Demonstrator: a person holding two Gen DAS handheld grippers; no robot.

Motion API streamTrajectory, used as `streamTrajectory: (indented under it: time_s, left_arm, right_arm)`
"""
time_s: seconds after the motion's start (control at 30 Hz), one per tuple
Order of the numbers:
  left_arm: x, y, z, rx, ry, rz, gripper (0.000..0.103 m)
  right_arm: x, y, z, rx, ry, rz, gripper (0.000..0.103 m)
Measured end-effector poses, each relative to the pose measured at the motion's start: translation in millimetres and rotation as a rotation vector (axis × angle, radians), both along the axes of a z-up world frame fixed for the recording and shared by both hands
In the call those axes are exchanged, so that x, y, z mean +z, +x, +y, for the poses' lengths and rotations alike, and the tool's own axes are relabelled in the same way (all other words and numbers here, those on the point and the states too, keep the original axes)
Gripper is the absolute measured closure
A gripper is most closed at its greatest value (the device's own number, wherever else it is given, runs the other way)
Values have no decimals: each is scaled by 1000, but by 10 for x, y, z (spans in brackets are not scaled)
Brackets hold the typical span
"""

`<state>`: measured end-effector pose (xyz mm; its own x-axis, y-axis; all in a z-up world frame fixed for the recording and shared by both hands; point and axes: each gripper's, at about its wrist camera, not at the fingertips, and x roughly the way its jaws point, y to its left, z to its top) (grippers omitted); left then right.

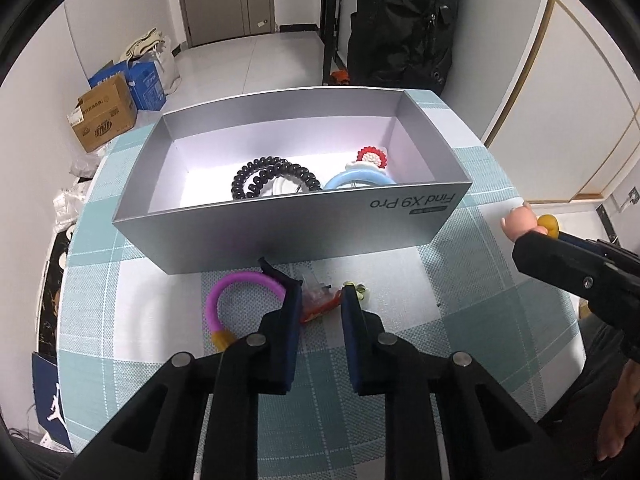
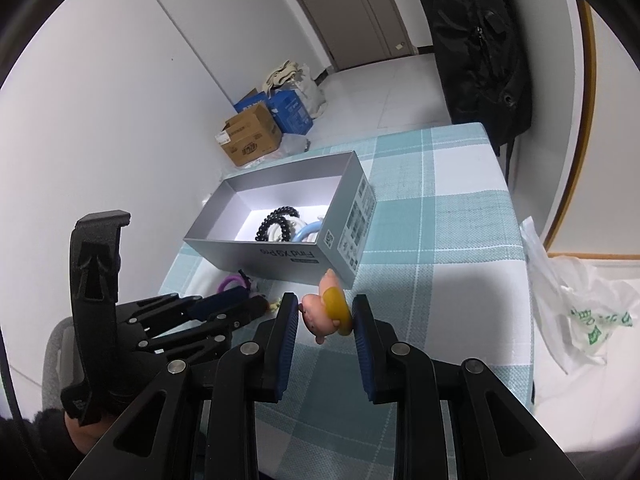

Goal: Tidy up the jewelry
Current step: 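Lower the left tool onto the purple ring while the right tool holds the pig figurine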

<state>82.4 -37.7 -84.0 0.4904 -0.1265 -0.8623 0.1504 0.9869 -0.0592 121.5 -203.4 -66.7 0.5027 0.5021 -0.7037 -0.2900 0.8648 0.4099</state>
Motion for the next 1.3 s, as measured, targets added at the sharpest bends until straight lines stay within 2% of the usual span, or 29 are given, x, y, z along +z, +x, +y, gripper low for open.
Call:
streamTrajectory:
  time_s: [0.17,0.3,0.5,0.8,0.9,1.0,1.07,1.1,1.13,1.23,1.3]
  left_arm:
    - [20,18,40,-3,-63,11,96]
    - [41,31,81,-1,-127,23,99]
    - [50,33,70,-8,-132,24,101]
    - [128,-19,194,1,-186,12,102]
    - [144,-65,271,47,-174,-2,102]
    - [101,-12,411,107,-166,24,100]
    - [25,38,493,142,-143,60,85]
    - [-12,58,513,150,-140,76,81]
    - [-43,70,530,159,-131,88,72]
    - [-52,78,540,153,-138,73,64]
    - [-36,77,495,124,-129,62,49]
  right_arm:
    - [1,-4,12,5,1,-2,77]
    - [-3,-2,21,5,1,2,77]
    - [-16,-3,45,1,-9,1,77]
    - [-43,7,64,-1,-23,0,77]
    - [-54,9,71,1,-20,5,77]
    - [-63,2,95,11,-23,4,77]
    - [-66,-5,118,17,-27,2,77]
    - [-68,-3,126,21,-31,1,76]
    - [-70,-7,138,22,-32,1,77]
    - [-77,11,148,21,-30,4,77]
    - [-89,27,154,19,-28,9,77]
